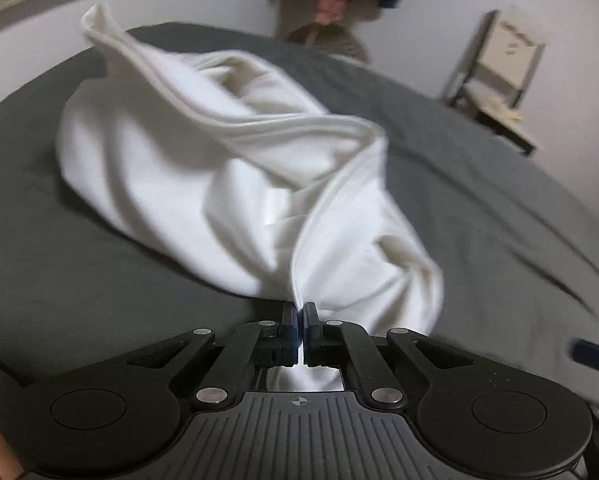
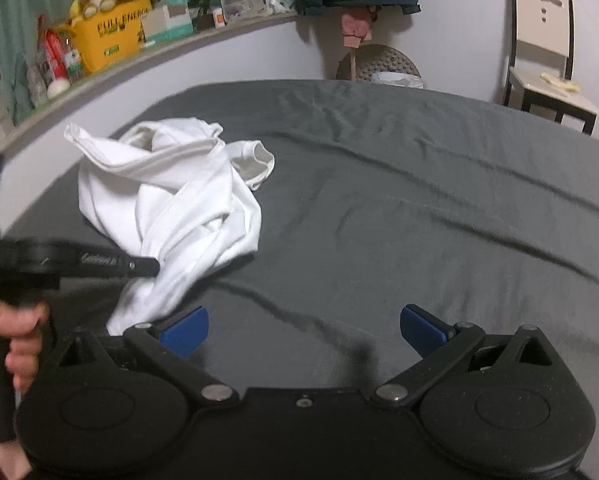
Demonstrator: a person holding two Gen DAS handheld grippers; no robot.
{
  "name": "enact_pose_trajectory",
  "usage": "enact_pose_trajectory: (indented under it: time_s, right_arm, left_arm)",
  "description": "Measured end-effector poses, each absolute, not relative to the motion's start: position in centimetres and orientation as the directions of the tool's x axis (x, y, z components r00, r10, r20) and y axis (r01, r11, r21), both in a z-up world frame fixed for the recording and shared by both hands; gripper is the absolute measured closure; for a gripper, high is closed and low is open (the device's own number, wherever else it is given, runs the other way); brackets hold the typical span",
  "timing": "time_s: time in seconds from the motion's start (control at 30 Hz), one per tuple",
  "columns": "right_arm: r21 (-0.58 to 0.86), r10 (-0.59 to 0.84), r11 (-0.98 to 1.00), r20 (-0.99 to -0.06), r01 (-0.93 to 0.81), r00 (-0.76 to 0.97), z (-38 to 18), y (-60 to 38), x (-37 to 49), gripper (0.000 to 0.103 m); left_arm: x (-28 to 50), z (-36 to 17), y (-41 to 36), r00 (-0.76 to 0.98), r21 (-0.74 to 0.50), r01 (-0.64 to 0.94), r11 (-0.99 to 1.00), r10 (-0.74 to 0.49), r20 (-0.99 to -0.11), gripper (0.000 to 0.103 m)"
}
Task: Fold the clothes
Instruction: 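Grasp the white shirt fabric with the left gripper while the right gripper grasps another part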
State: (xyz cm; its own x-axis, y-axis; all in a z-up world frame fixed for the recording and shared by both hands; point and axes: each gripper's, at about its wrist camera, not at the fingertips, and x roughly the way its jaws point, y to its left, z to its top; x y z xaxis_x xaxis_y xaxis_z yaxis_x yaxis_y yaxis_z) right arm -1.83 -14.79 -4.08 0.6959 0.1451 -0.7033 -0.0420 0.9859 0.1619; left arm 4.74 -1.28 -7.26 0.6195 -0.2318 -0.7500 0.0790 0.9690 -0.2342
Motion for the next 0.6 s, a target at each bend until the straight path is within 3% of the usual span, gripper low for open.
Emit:
enact_pose_trajectory:
  time_s: [0.17,0.3,0.6]
  right_arm:
    - [0.306,0.242,0.951,-0.656,-0.041,0.715,-4.5,-16.6,-0.6,0.000]
    - [0.381,0.293,0.924,-0.669,-0.023,0.684,-5.3,-16.4,2.5,0.001]
    - [0.436,0.327,0.899,-0.734,0.045,0.595,-7.8,-13.7,10.2,0.039]
  left_arm:
    - [2.8,-5.5,-1.4,0.635,-0.231,0.183,0.956,-0.294,-0.715,0.102]
    - [1.9,-4.5,0.0,0.654,-0.257,0.191,0.948,-0.318,-0.686,0.102]
    - [1.0,-4.1,1.7,0.660,-0.339,0.242,0.909,-0.410,-0.629,0.102]
